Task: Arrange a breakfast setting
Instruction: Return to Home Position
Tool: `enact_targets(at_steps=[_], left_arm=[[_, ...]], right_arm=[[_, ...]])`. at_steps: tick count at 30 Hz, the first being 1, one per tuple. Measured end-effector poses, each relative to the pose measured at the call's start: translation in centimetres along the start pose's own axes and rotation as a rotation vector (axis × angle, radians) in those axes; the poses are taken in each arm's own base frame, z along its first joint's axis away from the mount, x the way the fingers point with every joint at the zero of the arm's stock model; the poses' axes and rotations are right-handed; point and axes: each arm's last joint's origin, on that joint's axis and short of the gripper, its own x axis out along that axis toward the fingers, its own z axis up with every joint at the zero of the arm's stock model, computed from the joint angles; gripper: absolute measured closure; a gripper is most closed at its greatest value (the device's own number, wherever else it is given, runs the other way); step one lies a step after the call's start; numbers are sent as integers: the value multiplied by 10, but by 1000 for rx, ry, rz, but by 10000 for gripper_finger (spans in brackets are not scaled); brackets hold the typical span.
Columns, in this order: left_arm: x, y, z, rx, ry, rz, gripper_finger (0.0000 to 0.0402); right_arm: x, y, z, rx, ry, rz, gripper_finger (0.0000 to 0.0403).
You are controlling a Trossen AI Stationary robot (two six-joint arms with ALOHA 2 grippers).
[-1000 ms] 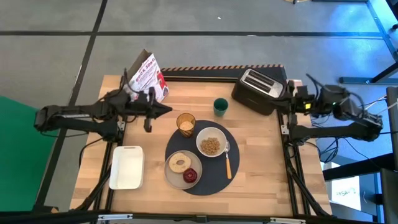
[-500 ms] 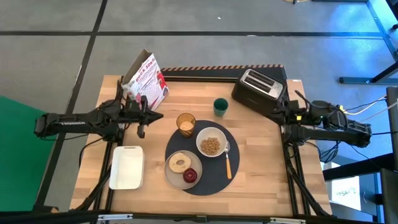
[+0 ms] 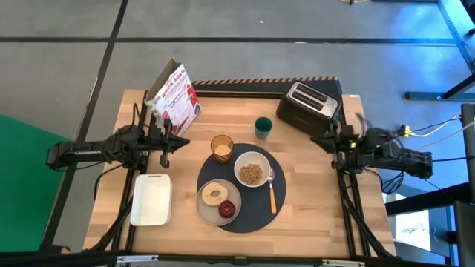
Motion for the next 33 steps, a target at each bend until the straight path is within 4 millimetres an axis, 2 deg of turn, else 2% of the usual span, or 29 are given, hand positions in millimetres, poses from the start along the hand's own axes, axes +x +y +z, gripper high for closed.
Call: enact_targets(at_steps=[3, 6, 11, 22, 28, 33], left_arm=[[-1, 0, -7, 10, 6, 1, 400], [-2, 1, -13, 11, 13, 7, 401], [-5, 1, -12, 15, -10, 1, 400], [-14, 0, -12, 35, -27, -10, 401], [-13, 1, -28, 3, -43, -11, 401], [-13, 0, -28, 15, -49, -20, 401]], right_arm=[[6, -2, -11, 12, -22, 16, 403], [11, -6, -28, 51, 27, 28, 403], [15, -8, -44, 103, 61, 60, 403], [18, -11, -62, 134, 101, 107, 403], [21, -14, -74, 162, 75, 127, 403], [22, -15, -79, 186, 90, 121, 403]])
